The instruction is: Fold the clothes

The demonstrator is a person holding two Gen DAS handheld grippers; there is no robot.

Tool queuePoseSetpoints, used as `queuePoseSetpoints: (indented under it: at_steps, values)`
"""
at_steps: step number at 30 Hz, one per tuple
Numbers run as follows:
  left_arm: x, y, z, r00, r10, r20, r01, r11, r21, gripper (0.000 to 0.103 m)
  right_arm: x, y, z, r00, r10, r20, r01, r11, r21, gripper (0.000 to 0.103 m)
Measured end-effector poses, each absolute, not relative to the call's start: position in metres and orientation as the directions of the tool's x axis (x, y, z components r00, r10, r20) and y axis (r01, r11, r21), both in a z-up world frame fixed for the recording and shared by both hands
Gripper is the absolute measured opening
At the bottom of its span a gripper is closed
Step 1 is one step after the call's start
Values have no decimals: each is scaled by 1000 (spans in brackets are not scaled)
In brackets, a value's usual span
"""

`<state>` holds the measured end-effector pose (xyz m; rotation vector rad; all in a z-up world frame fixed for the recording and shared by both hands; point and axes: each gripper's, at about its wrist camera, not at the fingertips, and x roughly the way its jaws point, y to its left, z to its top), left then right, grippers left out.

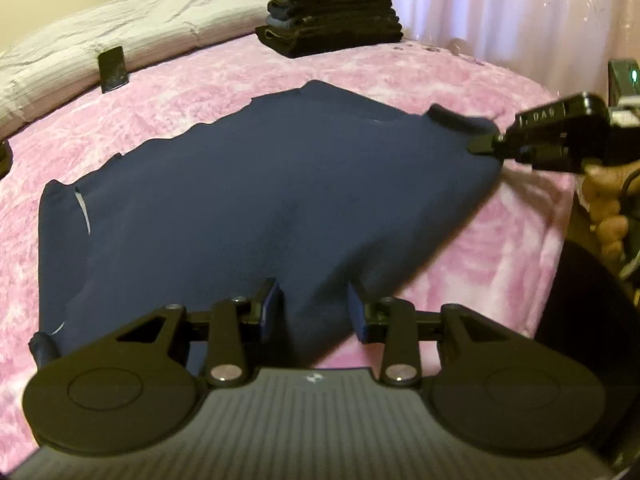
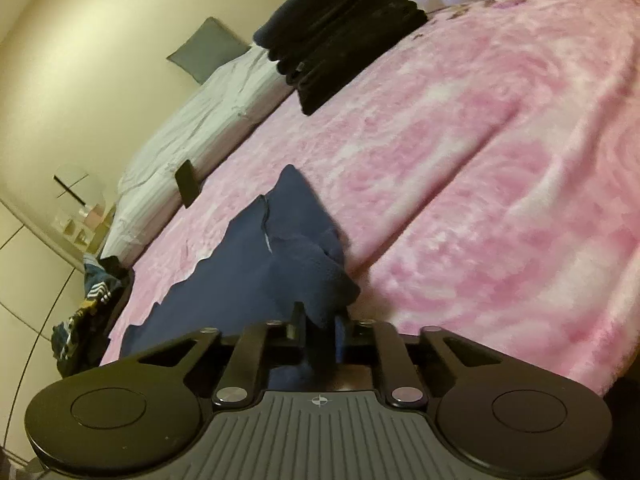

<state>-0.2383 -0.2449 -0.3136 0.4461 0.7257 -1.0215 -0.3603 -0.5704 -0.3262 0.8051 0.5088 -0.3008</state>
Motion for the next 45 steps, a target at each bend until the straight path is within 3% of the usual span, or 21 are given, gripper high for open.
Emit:
queuePoseSetpoints:
  at_steps: [6, 11, 15, 17, 20, 24, 25, 26, 27, 28, 33, 36, 40, 45]
  values:
    - [-237, -208, -285, 443, -603, -663, 827, 561, 42, 32, -331, -528, -266, 894, -75, -443, 295, 841, 453, 7]
    - [-231, -108, -253, 634, -493, -596, 658, 748, 81, 32, -278, -414, -214, 932, 108, -346, -34, 976, 213, 7]
    - [-229, -33, -246, 698, -396, -597, 530, 846, 58, 30, -255, -279, -240, 840, 321, -438, -369, 929, -27, 7]
    - [-230, -10, -251, 702, -370, -609, 495, 868, 43, 30, -250, -234, -270, 771, 376, -514, -473, 879, -66, 7]
    - [-234, 5, -262, 685, -366, -630, 490, 871, 26, 30, -251, -197, -306, 710, 382, -592, -543, 832, -115, 7]
    - [-241, -1, -272, 654, -418, -630, 557, 830, 28, 31, -256, -186, -319, 709, 341, -618, -566, 797, -209, 7]
    - [-241, -5, -273, 649, -433, -625, 578, 815, 36, 32, -258, -186, -319, 709, 337, -619, -574, 786, -229, 13]
    - [-241, -10, -274, 645, -448, -619, 600, 798, 49, 32, -262, -187, -317, 707, 342, -619, -588, 771, -245, 39]
    - [-243, -16, -275, 645, -460, -610, 625, 777, 74, 34, -268, -188, -317, 707, 350, -614, -600, 756, -261, 59]
    - [-245, -21, -276, 644, -471, -603, 649, 753, 106, 36, -273, -188, -315, 710, 359, -606, -611, 741, -278, 90]
    - [-261, -61, -280, 632, -517, -578, 758, 566, 324, 39, -306, -213, -308, 749, 351, -562, -606, 706, -367, 92]
    - [-265, -82, -287, 592, -561, -578, 805, 441, 397, 39, -313, -249, -301, 773, 310, -553, -541, 778, -320, 92]
    - [-257, -100, -296, 497, -626, -602, 868, 353, 349, 39, -306, -297, -304, 778, 244, -580, -435, 874, -216, 92]
    - [-239, -110, -319, 421, -569, -707, 904, 333, 270, 38, -297, -330, -307, 751, 253, -610, -369, 927, -70, 92]
